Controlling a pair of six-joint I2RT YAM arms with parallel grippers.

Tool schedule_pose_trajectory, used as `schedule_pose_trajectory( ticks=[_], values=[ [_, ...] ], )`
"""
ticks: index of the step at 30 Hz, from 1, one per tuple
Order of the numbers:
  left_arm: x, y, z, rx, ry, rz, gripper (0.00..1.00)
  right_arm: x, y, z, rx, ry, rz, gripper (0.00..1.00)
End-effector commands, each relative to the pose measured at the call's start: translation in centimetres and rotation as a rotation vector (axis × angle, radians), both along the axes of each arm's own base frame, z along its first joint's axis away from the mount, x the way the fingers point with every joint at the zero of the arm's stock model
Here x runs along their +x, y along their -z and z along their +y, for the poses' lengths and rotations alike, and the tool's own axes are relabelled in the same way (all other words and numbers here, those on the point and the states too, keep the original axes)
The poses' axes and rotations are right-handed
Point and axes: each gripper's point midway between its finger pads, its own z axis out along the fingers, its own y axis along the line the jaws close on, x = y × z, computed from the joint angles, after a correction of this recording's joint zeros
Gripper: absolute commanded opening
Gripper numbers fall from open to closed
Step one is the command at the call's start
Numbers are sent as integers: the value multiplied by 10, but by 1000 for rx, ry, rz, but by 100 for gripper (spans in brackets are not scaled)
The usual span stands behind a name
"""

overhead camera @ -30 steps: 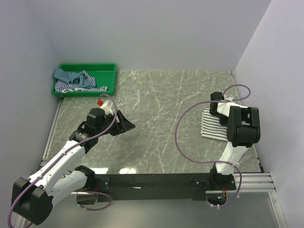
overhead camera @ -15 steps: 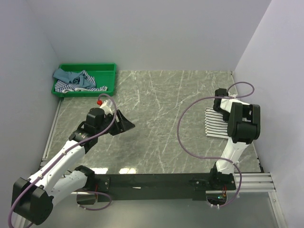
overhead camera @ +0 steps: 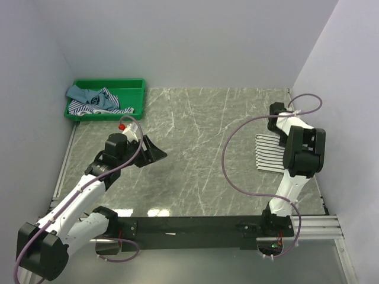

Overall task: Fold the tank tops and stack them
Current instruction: Neatly place the folded tank top to the corner, then grab the tank top from the pile

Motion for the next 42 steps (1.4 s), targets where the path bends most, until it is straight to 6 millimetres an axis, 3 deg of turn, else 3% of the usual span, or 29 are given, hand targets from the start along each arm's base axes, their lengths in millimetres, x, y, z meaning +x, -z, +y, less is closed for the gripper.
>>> schedule_pose_trajectory(
  ticks=[1,4,8,10,14,15,17,19,21,22,23,24,26,27,29,34,35,36,37,38,39,40,41,42],
  values=[
    [6,-10,1,-35,12,-49,70,13,-59,-1,-51,87,-173,77],
    [10,-7,6,-44,-3,-38,70,33,-91,18,-10,112,-347,77],
    [17,-2,14,-49,-33,-18,70,65,-129,89,39,-53,-535,77],
    [22,1,19,-54,-51,-3,70,69,-140,145,61,-195,-616,79],
    [31,2,30,-46,-105,-9,70,67,-133,230,253,-342,-687,81],
    [34,-2,33,-36,-121,-14,70,65,-130,262,307,-416,-677,81],
    [45,-7,43,-10,-183,-24,70,61,-126,300,373,-492,-674,82],
    [68,-28,59,38,-291,-46,69,53,-120,341,425,-598,-661,82],
    [90,-36,78,101,-407,-29,70,50,-110,363,528,-633,-630,83],
    [107,-63,93,107,-491,-61,70,49,-105,372,579,-651,-621,82],
    [119,-70,108,131,-560,-67,71,51,-105,390,672,-683,-641,82],
    [141,-87,122,149,-631,-83,73,46,-99,393,699,-710,-631,82],
    [163,-92,161,187,-766,-54,75,49,-100,407,773,-758,-662,82],
    [187,-97,179,211,-833,-47,75,44,-93,412,803,-778,-638,82],
    [207,-90,218,253,-939,-9,75,44,-90,419,836,-799,-640,82],
    [295,-73,274,287,-994,-27,74,35,-74,437,954,-851,-617,82],
    [313,-39,282,336,-993,33,75,33,-72,441,980,-859,-610,83],
    [330,-57,290,359,-996,-24,75,30,-67,442,992,-856,-601,83],
    [340,-50,298,389,-1009,-23,75,28,-67,449,1030,-869,-595,82],
    [353,-16,303,430,-1007,24,75,26,-65,452,1048,-874,-587,82],
    [366,-25,308,452,-1005,-11,75,24,-61,454,1062,-873,-575,82],
    [371,-16,314,485,-1022,0,75,22,-60,459,1091,-879,-570,82],
    [377,15,318,519,-1019,49,75,20,-59,462,1108,-882,-566,82],
    [382,13,321,533,-1021,45,74,18,-55,462,1118,-880,-558,82]
  ],
)
